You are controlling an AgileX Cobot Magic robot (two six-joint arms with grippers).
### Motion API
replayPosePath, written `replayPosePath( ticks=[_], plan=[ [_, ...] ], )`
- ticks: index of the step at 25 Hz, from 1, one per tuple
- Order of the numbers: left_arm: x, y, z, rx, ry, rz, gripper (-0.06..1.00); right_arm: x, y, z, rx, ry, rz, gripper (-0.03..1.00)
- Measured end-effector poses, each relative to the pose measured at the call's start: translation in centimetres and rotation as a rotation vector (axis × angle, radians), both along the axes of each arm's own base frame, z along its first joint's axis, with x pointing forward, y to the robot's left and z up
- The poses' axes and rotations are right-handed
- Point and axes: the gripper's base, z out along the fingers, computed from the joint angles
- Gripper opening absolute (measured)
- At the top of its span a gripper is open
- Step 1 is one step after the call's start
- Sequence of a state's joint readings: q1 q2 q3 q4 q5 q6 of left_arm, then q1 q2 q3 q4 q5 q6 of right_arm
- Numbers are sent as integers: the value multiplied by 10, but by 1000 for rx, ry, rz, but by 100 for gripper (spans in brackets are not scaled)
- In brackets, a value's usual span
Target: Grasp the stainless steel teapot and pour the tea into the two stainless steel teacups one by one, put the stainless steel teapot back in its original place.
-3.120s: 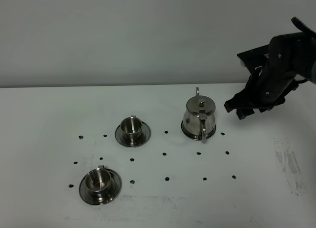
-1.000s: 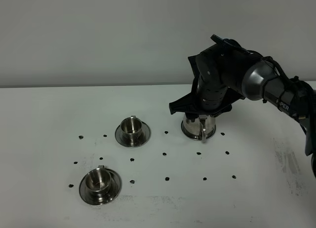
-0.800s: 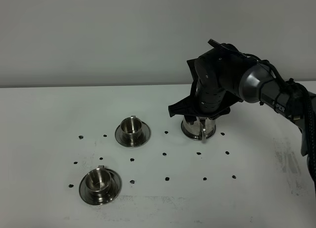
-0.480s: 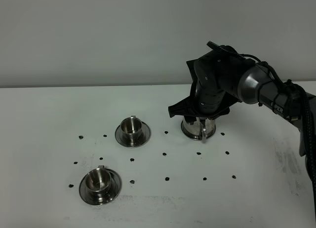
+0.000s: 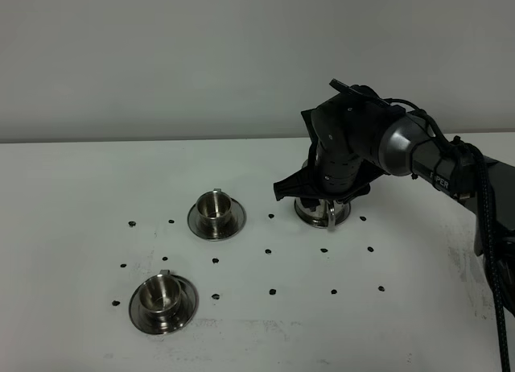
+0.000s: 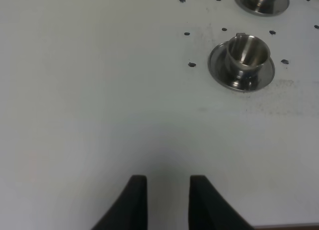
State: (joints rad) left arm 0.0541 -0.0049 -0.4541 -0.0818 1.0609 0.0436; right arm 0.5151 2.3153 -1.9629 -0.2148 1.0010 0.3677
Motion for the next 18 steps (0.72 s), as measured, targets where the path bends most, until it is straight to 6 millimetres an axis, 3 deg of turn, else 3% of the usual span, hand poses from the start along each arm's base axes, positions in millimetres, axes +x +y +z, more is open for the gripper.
replayPosePath(
  ticks=[11, 18],
  plan=[
    [0, 0, 0, 0, 0, 0, 24, 3, -2, 3, -32, -27, 11, 48],
    [0, 0, 0, 0, 0, 0, 24, 4, -2, -9, -53, -7, 30, 48]
  ],
)
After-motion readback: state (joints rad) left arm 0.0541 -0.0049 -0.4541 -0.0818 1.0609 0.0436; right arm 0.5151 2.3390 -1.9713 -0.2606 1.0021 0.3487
